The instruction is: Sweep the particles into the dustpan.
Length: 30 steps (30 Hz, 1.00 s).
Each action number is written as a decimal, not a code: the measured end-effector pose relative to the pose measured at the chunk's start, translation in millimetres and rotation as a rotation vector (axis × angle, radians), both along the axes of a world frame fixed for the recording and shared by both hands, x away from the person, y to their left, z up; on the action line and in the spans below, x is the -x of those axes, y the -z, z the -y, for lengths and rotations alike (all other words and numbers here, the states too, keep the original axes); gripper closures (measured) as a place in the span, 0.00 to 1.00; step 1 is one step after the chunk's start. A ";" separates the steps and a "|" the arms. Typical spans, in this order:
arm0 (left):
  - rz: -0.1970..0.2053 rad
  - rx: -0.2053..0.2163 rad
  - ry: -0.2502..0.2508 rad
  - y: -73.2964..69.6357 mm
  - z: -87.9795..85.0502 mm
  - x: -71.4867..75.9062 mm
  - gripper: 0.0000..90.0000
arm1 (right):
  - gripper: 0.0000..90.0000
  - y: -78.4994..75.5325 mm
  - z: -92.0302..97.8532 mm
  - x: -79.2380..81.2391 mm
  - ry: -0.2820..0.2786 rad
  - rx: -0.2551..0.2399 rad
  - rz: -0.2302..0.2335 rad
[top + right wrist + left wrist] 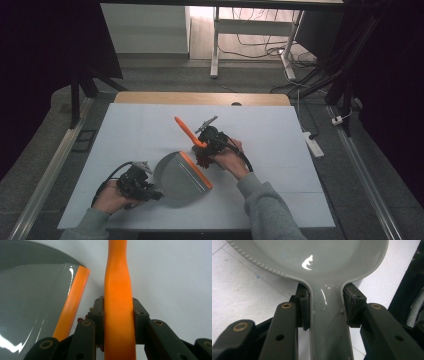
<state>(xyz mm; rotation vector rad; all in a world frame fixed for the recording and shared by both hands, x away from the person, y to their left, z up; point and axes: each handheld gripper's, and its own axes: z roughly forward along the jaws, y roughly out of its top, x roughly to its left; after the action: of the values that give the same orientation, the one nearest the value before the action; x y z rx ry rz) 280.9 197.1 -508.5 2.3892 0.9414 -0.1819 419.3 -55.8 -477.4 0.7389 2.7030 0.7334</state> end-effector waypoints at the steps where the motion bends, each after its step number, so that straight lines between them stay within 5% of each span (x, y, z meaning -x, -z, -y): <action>1: 0.000 0.000 0.000 0.0 0.0 0.0 0.69 | 0.79 -0.1 -0.3 1.0 0.002 0.005 0.004; 20: -0.003 -0.004 0.004 0.7 0.7 -0.2 0.69 | 0.79 -0.3 -20.7 30.5 -0.058 -0.071 -0.039; 25: -0.004 -0.002 0.002 1.3 0.7 -0.2 0.69 | 0.79 -3.8 -29.2 41.7 -0.104 -0.082 -0.032; 29: -0.007 0.001 -0.002 2.7 0.5 -0.1 0.69 | 0.79 -8.2 -38.2 52.3 -0.183 -0.124 -0.081; 30: -0.007 0.001 -0.001 2.9 0.5 0.0 0.69 | 0.79 -13.6 -39.9 55.4 -0.194 -0.123 -0.044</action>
<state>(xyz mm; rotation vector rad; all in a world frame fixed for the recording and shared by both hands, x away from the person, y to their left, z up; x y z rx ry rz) 280.9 196.7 -511.4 2.3890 0.9457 -0.1909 363.9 -16.0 -463.8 0.5284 2.8180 0.9464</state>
